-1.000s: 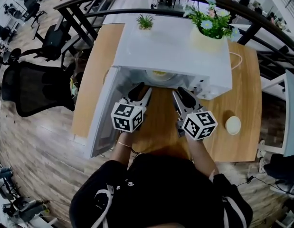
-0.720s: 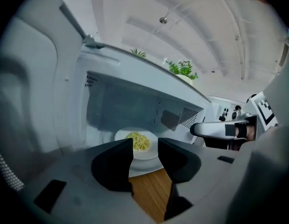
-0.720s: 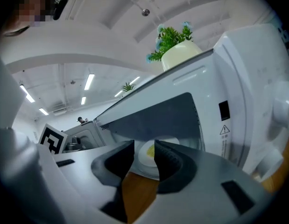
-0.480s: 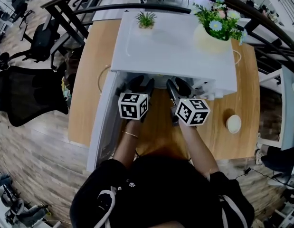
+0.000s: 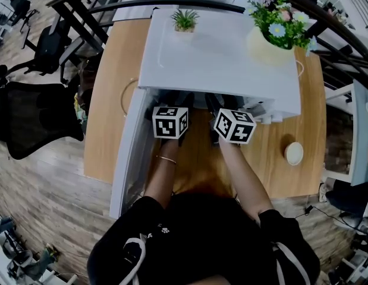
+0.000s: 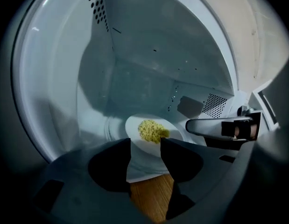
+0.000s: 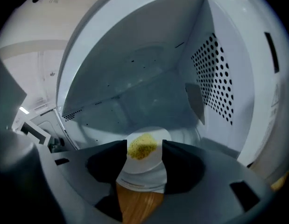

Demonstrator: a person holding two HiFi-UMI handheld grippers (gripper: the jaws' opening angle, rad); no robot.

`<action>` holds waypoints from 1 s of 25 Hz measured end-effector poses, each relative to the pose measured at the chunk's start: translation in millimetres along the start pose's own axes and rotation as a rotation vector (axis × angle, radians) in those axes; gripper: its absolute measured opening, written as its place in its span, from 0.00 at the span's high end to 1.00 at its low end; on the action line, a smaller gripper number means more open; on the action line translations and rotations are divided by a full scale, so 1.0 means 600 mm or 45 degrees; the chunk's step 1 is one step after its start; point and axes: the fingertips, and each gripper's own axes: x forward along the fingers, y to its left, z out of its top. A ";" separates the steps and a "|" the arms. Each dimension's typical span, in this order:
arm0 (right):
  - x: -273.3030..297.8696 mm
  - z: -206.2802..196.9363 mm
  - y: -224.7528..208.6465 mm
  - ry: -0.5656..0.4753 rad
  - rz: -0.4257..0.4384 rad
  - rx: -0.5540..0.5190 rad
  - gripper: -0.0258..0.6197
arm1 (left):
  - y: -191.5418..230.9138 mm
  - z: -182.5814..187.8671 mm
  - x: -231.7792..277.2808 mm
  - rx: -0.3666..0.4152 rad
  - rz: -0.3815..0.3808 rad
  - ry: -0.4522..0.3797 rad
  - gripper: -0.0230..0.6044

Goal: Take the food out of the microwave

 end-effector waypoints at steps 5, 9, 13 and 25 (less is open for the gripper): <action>0.022 -0.012 -0.012 0.052 -0.040 -0.007 0.58 | 0.004 -0.007 0.007 0.002 0.004 0.024 0.67; 0.034 -0.020 -0.025 0.082 -0.062 -0.003 0.58 | 0.000 -0.006 0.013 0.015 -0.003 0.032 0.67; 0.048 -0.028 -0.029 0.120 -0.071 -0.015 0.57 | 0.001 -0.006 0.019 0.002 -0.017 0.046 0.67; 0.055 -0.030 -0.036 0.111 -0.001 0.094 0.59 | -0.003 -0.005 0.025 -0.041 -0.036 0.044 0.67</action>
